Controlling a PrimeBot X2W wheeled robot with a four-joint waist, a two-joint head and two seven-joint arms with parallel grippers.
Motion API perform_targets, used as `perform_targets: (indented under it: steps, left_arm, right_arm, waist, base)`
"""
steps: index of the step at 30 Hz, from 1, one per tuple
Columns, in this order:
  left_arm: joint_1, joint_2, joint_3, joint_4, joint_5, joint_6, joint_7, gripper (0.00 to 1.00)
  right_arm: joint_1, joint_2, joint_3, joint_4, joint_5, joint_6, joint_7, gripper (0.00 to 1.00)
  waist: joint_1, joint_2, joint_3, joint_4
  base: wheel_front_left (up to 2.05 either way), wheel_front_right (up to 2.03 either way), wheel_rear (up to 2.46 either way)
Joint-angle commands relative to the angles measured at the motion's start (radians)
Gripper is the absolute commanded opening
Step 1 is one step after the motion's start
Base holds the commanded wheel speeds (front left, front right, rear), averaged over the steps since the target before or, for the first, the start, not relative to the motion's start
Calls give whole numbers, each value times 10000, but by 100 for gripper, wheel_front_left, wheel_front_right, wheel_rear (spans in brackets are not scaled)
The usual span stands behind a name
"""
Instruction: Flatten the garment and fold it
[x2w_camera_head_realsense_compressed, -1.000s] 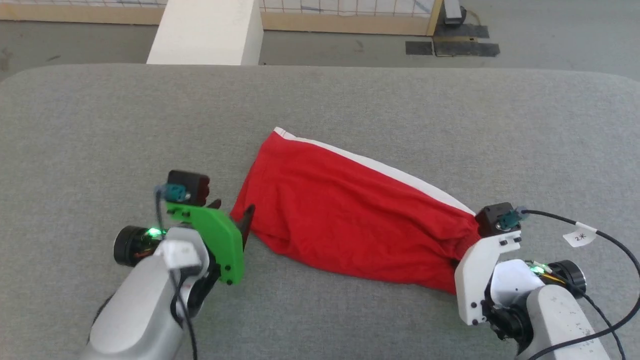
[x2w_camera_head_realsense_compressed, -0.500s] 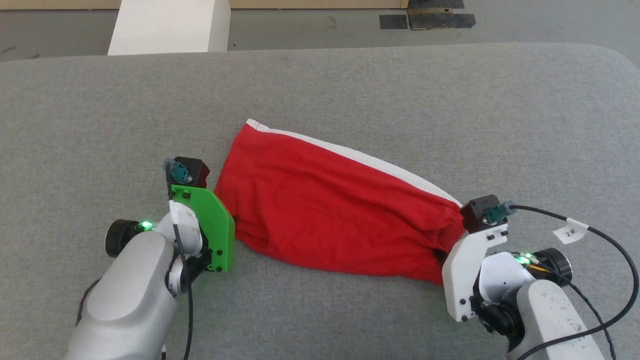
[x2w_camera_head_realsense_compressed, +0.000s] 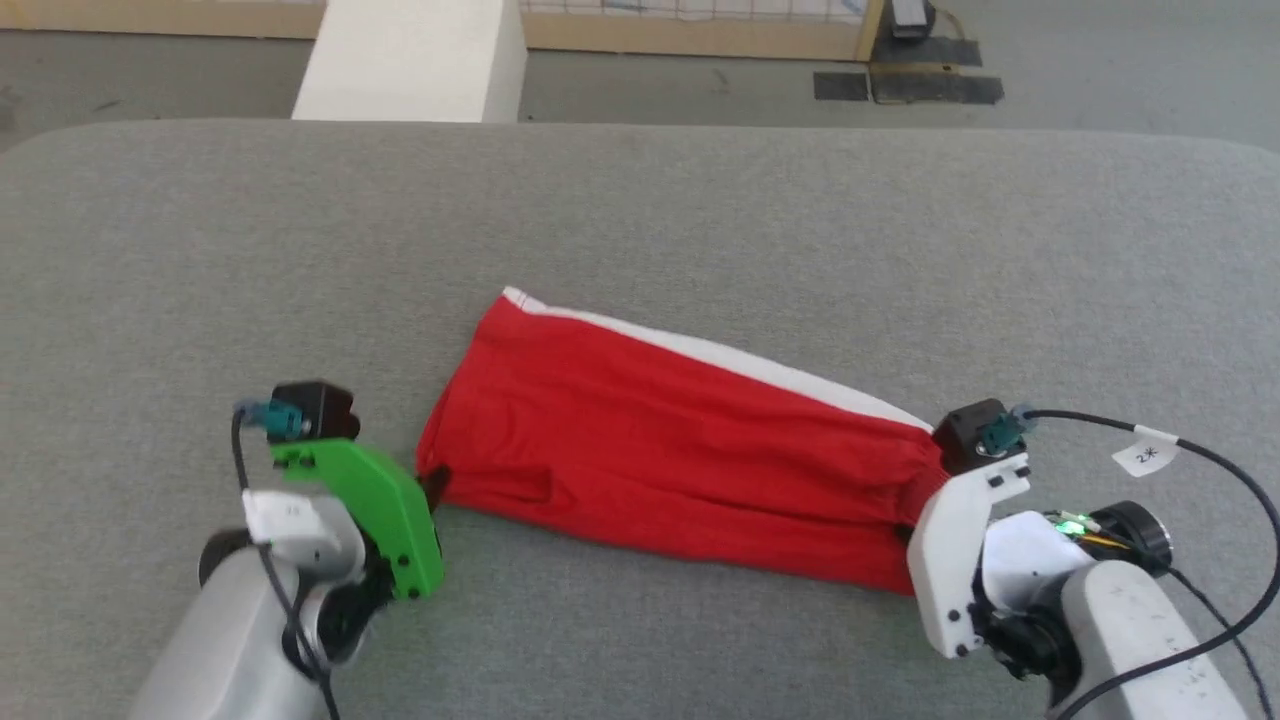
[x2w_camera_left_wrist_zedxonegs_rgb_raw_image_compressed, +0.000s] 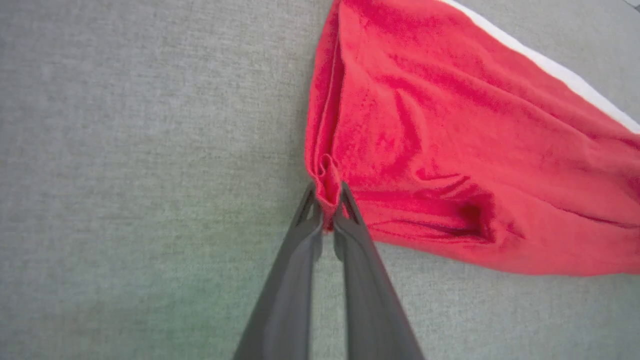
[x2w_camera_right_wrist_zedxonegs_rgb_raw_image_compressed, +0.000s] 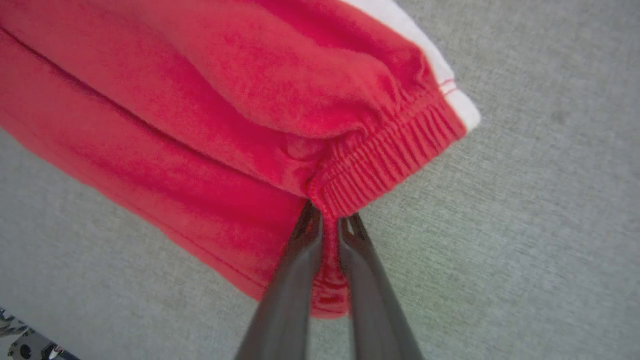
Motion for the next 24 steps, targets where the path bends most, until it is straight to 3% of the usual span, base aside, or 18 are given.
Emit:
perform_targets:
  steps: [1,8,14,15,16,17,24]
  left_arm:
    - [489,58,113,-353,-236,101,-117,0]
    - [2819,-137,233,-2354,-724,756,-243,0]
    - [3756,-252,13,-2941,-852,1053,-58,0]
    - [3791,-262,10,-2959,-849,1074,-76,25]
    - [3817,-301,18,-2987,-880,1092,-95,93]
    - [3831,-323,25,-3012,-893,1110,-112,100]
    - [3654,-119,260,-3434,-707,1136,-453,100]
  right_arm:
    - [155,-351,119,-112,215,-13,223,0]
    - [506,-1775,325,-976,1121,-13,1201,0]
    - [824,-2271,517,-1341,1457,-13,1530,0]
    - [868,-2254,522,-1366,1512,-13,1500,14]
    - [916,-2213,512,-1377,1582,-13,1463,53]
    - [970,-2174,497,-1370,1629,-13,1452,100]
    - [1386,-1689,-130,-1529,1833,-13,827,100]
  waist:
    - [0,85,-233,273]
    - [0,85,-476,682]
    - [0,85,-545,862]
    - [0,85,-560,869]
    - [0,85,-585,872]
    - [0,85,-614,869]
    - [0,85,-919,705]
  base:
    - [0,0,0]
    - [0,0,0]
    - [0,0,0]
    - [0,0,0]
    - [0,0,0]
    - [0,0,0]
    - [0,0,0]
